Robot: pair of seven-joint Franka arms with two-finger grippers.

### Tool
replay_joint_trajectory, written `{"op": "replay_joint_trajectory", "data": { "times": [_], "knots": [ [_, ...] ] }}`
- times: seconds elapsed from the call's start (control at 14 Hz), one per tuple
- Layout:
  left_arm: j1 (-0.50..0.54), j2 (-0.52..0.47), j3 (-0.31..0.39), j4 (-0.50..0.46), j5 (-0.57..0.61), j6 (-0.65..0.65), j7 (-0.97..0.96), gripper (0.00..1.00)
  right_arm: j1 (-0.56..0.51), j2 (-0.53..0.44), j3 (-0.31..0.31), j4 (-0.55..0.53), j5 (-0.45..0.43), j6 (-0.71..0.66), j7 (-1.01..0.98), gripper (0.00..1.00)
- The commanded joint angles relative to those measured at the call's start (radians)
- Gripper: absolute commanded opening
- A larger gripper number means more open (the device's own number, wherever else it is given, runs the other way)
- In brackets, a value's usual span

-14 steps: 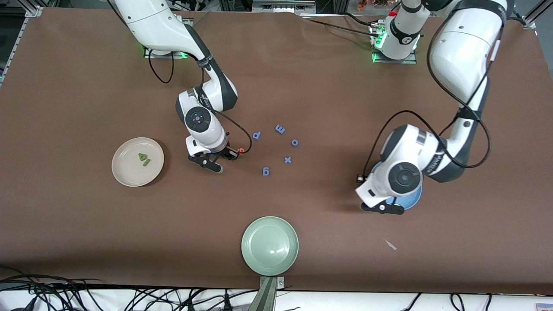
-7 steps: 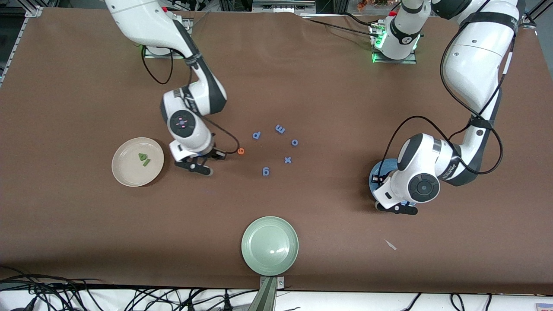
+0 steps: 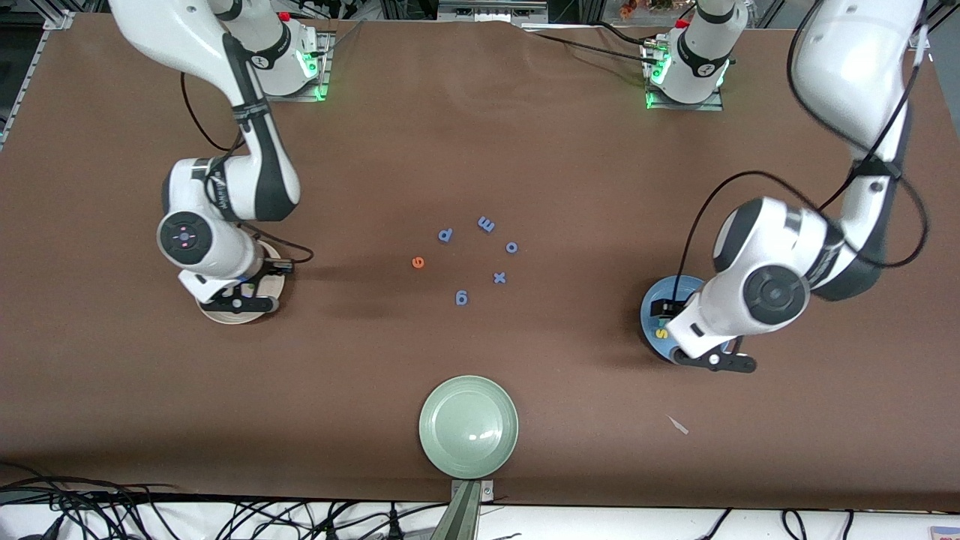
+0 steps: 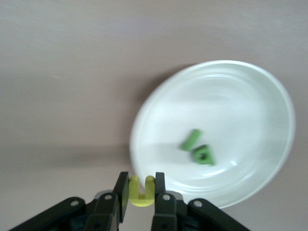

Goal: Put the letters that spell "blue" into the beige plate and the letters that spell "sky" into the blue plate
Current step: 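Drop the y in the blue plate while the right gripper drops the u, then raise the left arm to rest while the right gripper reaches the orange e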

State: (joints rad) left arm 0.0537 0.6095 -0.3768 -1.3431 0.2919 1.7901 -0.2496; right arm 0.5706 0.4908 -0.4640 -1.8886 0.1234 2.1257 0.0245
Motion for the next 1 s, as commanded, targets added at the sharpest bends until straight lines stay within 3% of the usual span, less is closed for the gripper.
{"op": "replay_joint_trajectory", "data": {
  "times": [0.0, 0.07, 0.14, 0.21, 0.36, 0.57, 0.79, 0.93],
  "knots": [
    [0.04, -0.158, -0.001, -0.027, -0.066, -0.018, 0.018, 1.0, -0.104, 0.035, 0.004, 0.002, 0.015, 0.022, -0.147, 0.0],
    [0.064, -0.203, 0.009, -0.028, -0.12, -0.015, 0.02, 1.0, -0.121, 0.043, 0.005, 0.002, 0.018, 0.029, -0.155, 0.23],
    [0.063, -0.262, 0.03, -0.045, -0.158, -0.017, 0.017, 1.0, -0.12, 0.046, 0.007, 0.002, 0.021, 0.036, -0.143, 0.79],
    [0.043, -0.316, 0.077, -0.068, -0.178, -0.021, 0.015, 1.0, -0.114, 0.043, 0.011, 0.008, 0.031, 0.027, -0.137, 1.0],
    [-0.092, -0.425, 0.241, -0.152, -0.186, -0.018, 0.015, 1.0, -0.091, 0.035, 0.013, 0.014, 0.059, 0.019, -0.108, 1.0],
    [-0.065, -0.54, 0.253, -0.29, -0.336, -0.012, 0.021, 1.0, 0.001, 0.034, 0.015, 0.04, 0.062, 0.019, 0.036, 1.0],
    [-0.06, -0.658, 0.251, -0.442, -0.338, -0.017, 0.02, 1.0, 0.107, 0.038, 0.033, 0.065, 0.067, 0.022, 0.24, 1.0],
    [-0.055, -0.656, 0.253, -0.444, -0.31, -0.026, 0.029, 1.0, 0.124, 0.046, 0.086, 0.092, 0.146, 0.02, 0.349, 1.0]
  ]
}}
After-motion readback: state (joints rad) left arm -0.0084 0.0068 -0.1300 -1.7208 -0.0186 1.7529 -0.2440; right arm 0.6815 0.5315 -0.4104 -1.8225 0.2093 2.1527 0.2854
